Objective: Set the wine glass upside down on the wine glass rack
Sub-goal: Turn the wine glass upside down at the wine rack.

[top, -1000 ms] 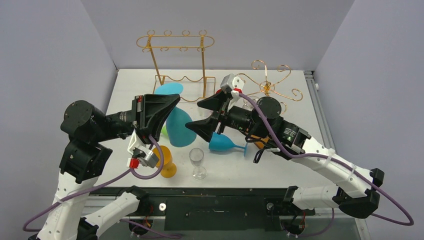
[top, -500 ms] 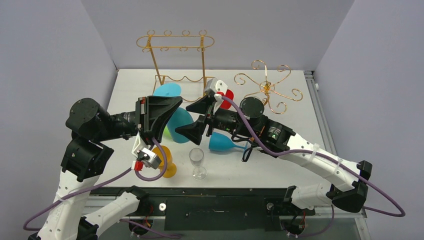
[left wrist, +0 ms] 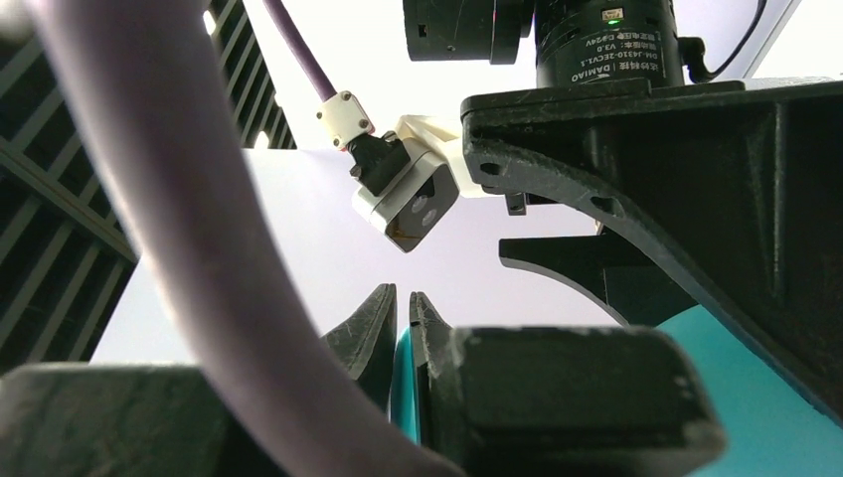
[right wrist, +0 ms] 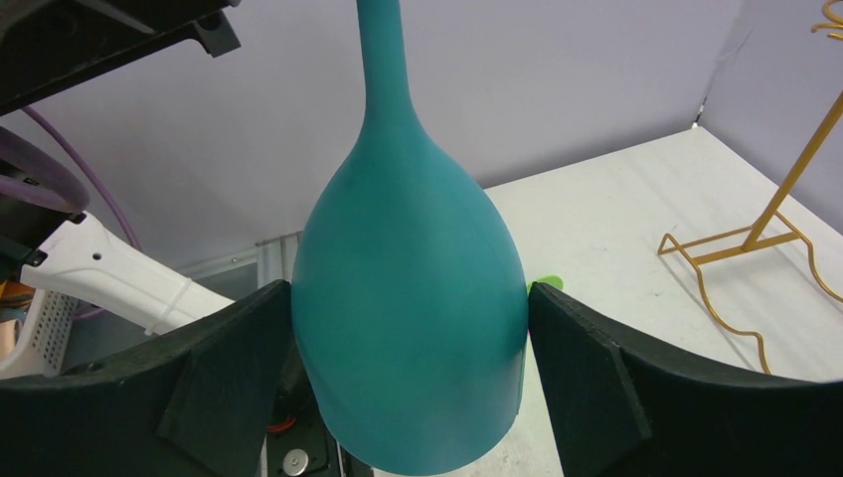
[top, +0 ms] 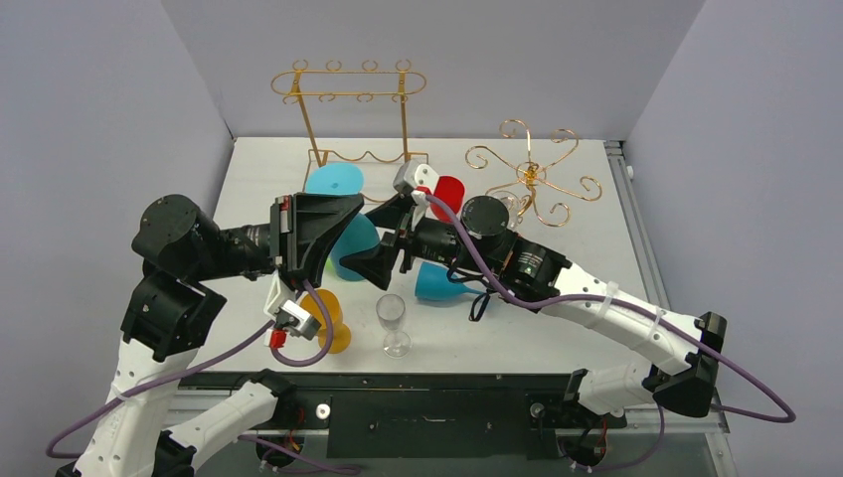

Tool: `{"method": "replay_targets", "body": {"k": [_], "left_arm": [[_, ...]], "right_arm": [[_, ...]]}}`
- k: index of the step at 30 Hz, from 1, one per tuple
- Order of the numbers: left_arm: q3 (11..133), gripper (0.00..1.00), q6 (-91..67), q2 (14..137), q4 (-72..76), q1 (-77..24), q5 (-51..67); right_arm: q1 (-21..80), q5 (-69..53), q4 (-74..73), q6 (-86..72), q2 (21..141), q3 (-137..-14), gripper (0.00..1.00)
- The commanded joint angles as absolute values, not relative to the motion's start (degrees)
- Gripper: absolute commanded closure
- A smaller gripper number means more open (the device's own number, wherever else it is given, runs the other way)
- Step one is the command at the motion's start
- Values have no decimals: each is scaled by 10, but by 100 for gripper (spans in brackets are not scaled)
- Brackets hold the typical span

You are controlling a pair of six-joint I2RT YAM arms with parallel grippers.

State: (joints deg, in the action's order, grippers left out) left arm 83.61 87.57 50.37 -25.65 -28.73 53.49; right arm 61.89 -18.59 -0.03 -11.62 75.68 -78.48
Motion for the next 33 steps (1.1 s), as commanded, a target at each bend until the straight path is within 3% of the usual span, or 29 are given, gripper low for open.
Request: {"method": "replay_targets", "body": {"k": [1, 15, 20, 25, 26, 29, 33], "left_arm": [[846, 100, 916, 498, -241, -289, 542], [844, 100, 920, 489, -219, -289, 544], [844, 100, 917, 488, -218, -289, 542], [812, 100, 872, 476, -139, -289, 540], [803, 93, 859, 473, -116, -289, 539], [796, 53, 836, 470, -88, -289, 532], [791, 18, 818, 468, -66, -289, 525]], "right_arm": [[623, -224, 46, -123, 761, -783, 18], [625, -250, 51, -137, 790, -806, 18], [624, -226, 80, -128, 772, -797, 35], [623, -202, 88, -109, 753, -791, 41], [622, -197, 88, -106, 750, -791, 42], [620, -183, 77, -93, 740, -796, 42], [610, -159, 60, -79, 723, -798, 41]]}}
